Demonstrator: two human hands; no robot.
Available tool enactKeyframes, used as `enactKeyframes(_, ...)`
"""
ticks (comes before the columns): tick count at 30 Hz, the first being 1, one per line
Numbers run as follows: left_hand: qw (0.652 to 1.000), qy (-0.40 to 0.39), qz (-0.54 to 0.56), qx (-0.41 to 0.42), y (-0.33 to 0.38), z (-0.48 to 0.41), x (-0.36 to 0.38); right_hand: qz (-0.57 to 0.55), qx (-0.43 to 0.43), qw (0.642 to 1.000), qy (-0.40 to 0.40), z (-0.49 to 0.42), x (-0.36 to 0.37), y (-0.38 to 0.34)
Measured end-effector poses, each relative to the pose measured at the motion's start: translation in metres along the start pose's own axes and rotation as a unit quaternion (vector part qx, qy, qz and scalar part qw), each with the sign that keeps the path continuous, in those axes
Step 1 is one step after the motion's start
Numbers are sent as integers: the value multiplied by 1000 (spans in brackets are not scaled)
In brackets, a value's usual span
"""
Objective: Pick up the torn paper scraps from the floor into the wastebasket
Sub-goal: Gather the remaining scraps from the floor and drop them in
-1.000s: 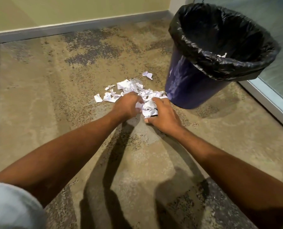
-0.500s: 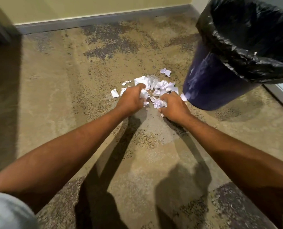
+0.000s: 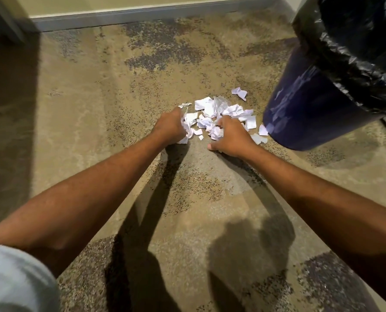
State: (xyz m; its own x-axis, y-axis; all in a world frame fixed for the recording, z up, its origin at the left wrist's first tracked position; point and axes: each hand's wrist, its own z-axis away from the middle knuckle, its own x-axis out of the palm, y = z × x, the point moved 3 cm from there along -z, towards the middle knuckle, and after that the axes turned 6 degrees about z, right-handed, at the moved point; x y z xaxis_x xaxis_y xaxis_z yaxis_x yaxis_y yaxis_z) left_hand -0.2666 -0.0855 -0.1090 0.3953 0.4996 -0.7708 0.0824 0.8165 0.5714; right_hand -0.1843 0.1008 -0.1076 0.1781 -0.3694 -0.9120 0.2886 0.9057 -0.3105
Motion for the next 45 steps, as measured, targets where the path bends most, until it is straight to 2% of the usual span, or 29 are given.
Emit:
enactKeyframes(6, 996, -38, -28, 80, 11, 7, 8, -38, -21, 999, -15, -5, 7, -24)
enactKeyframes(10, 996, -30, -16, 79, 14, 11, 14, -100, -29, 994, 21, 2, 8, -36)
enactKeyframes(14, 995, -26, 76, 52, 9, 16, 15, -186, 8, 982, 24, 7, 8, -36)
enactKeyframes(19, 974, -50, 221, 16, 7, 25, 20, -322, 63, 945, -18, 15, 3, -32)
enactKeyframes(24, 943, -66, 323, 42, 27, 35, 3, -385, 77, 920, -1, 24, -19, -32)
enactKeyframes(28, 915, -65, 394, 53, 55, 49, -22, -421, 62, 904, 45, 30, -51, -35)
enactKeyframes(37, 868, 10, 480, 130, 146, 72, -81, -495, -13, 859, 126, 59, -165, -45)
enactKeyframes(42, 855, 68, 493, 148, 215, 73, -110, -521, -25, 835, 176, 75, -236, -38)
enactKeyframes(45, 843, 71, 505, 169, 255, 75, -120, -535, -21, 820, 202, 87, -272, -27)
